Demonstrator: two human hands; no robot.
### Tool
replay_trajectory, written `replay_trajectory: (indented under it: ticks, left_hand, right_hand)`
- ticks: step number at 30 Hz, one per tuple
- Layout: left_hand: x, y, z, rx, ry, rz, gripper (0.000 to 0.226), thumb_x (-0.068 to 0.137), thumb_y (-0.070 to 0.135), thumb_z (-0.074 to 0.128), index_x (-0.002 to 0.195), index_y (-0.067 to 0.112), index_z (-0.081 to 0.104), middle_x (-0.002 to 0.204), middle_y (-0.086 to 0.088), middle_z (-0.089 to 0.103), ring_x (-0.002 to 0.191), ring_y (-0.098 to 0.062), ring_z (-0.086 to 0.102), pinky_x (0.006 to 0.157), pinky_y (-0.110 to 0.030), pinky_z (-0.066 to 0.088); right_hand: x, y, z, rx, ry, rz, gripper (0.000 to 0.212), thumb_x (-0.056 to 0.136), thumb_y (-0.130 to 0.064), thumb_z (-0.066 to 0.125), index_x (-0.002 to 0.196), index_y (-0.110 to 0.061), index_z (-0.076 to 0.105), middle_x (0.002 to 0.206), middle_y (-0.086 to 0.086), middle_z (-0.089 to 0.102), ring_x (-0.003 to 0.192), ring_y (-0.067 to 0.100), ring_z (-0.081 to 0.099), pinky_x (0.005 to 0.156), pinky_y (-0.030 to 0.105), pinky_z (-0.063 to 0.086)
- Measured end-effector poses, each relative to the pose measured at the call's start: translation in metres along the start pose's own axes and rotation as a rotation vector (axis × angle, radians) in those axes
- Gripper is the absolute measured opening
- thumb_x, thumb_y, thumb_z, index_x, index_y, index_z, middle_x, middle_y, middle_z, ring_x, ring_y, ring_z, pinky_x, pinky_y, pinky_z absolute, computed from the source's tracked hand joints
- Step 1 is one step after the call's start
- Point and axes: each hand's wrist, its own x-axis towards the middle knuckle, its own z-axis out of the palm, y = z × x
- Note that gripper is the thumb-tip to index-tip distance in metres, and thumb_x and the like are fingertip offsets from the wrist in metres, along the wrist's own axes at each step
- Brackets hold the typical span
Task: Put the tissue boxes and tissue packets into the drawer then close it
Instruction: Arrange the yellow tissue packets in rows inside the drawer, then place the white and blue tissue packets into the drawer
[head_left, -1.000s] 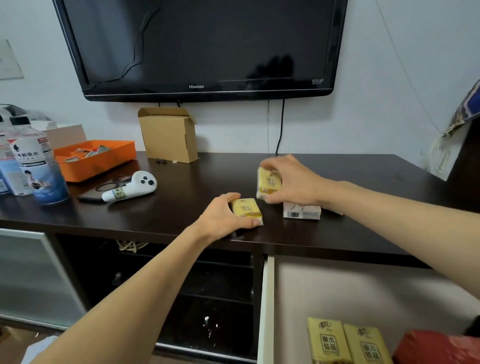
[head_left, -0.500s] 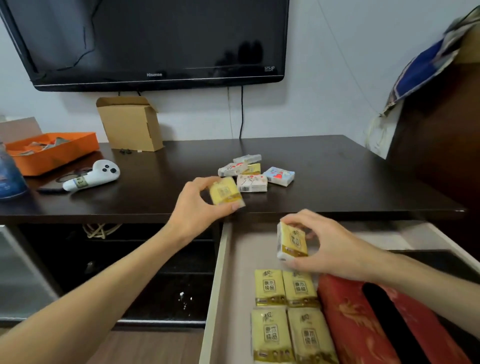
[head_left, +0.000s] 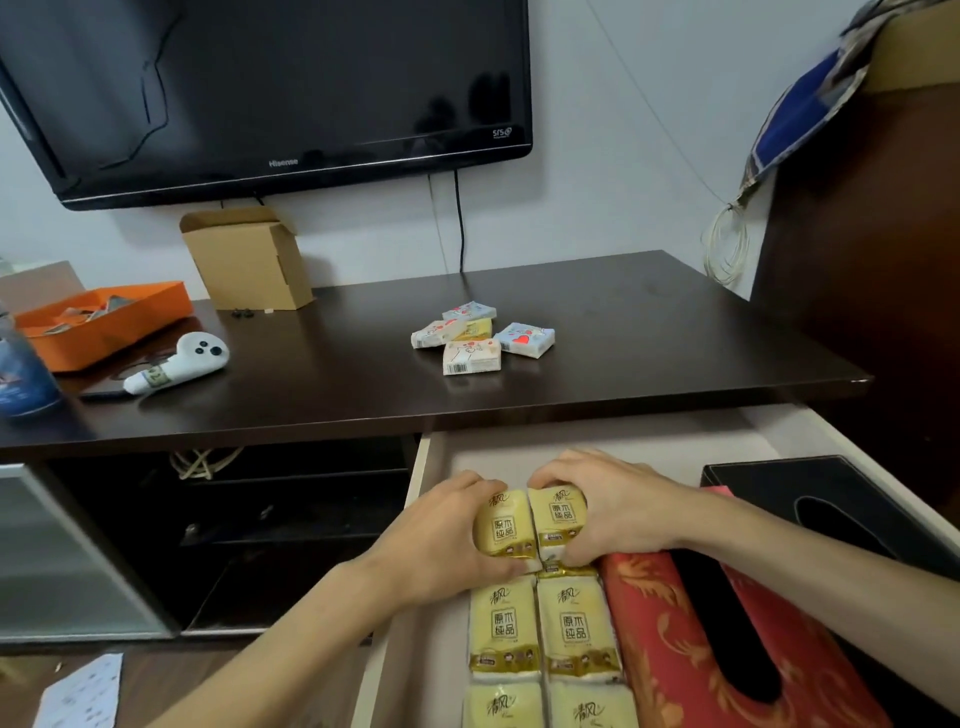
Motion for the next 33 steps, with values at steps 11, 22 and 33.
replay_trajectory:
  ticks: [11,22,33]
  left_hand:
    - [0.0,0.001,0.003,0.114,-0.064,-0.008,0.085,0.072,0.08,0.056,0.144,0.037,0.04,0.139,0.02,0.052,0.12,-0.006,0.054,0.09,-0.031,0.045]
    - [-0.003,-0.004,0.003,-0.118,0.063,0.037,0.066,0.081,0.071,0.055,0.139,0.041,0.046,0.137,0.026,0.05,0.126,0.004,0.044,0.101,-0.027,0.043]
    - [0.09,-0.032,-0.069,-0.029,0.379,0.093,0.05,0.095,0.03,0.056,0.145,0.027,0.049,0.15,0.009,0.045,0.139,-0.01,0.035,0.112,-0.037,0.038]
  right_hand:
    - [0.0,-0.009,-0.007,-0.027,-0.088,0.014,0.081,0.061,-0.057,0.084,0.134,-0.039,0.053,0.126,-0.018,0.054,0.116,0.009,0.05,0.099,0.044,0.047]
    - [-0.005,-0.004,0.0,0.111,0.083,-0.005,0.079,0.064,-0.075,0.068,0.136,-0.046,0.053,0.13,-0.026,0.053,0.122,0.002,0.048,0.101,0.04,0.047]
    - [0.094,0.019,-0.085,0.28,0.592,0.031,0.027,0.093,-0.017,0.063,0.117,-0.026,0.071,0.124,-0.005,0.065,0.114,0.013,0.058,0.099,0.041,0.048]
